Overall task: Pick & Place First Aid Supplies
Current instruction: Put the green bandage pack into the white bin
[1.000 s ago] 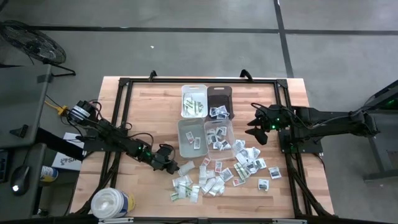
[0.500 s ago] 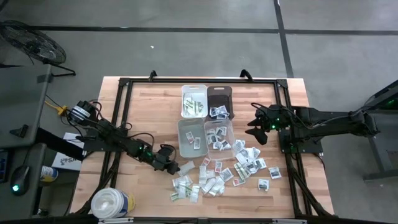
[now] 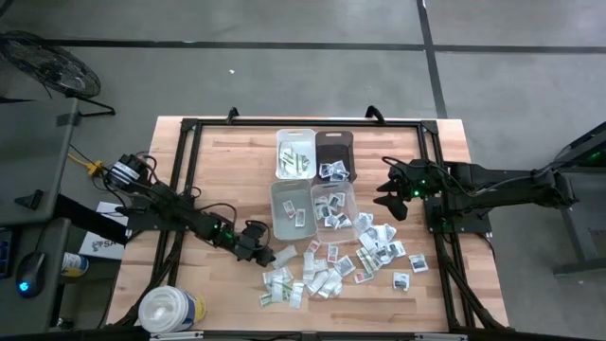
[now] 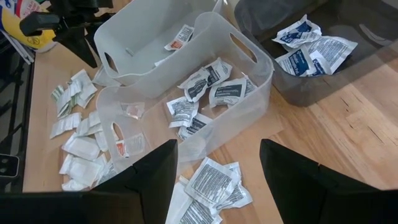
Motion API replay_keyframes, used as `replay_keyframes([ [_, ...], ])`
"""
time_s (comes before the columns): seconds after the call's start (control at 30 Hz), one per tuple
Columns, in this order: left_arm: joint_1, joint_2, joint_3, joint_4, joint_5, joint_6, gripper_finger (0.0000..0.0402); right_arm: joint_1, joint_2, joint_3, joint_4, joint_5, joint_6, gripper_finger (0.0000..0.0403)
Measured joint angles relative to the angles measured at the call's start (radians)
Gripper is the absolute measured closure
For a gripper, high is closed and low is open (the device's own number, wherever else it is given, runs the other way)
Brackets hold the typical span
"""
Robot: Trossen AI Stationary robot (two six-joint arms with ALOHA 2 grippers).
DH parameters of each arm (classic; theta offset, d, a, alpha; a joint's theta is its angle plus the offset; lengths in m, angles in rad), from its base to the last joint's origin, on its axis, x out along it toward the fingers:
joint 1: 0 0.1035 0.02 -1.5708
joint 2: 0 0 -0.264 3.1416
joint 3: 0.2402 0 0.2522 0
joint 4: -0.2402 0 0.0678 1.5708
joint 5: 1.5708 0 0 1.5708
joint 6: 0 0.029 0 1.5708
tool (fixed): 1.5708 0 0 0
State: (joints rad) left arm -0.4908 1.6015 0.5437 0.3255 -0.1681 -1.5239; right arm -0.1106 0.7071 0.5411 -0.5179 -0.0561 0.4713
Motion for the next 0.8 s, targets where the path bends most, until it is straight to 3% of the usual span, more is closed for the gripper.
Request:
replay_keyframes([
  [0.43, 0.000, 0.052, 0.029, 0.023, 0.013, 0.000, 0.0261, 0.000, 0.000, 0.000, 0.000, -0.001, -0.004, 0.0181],
  [0.8, 0.000, 0.052, 0.028, 0.013, 0.024, 0.000, 0.0365, 0.000, 0.000, 0.000, -0.001, -0.003, -0.013, 0.0181],
])
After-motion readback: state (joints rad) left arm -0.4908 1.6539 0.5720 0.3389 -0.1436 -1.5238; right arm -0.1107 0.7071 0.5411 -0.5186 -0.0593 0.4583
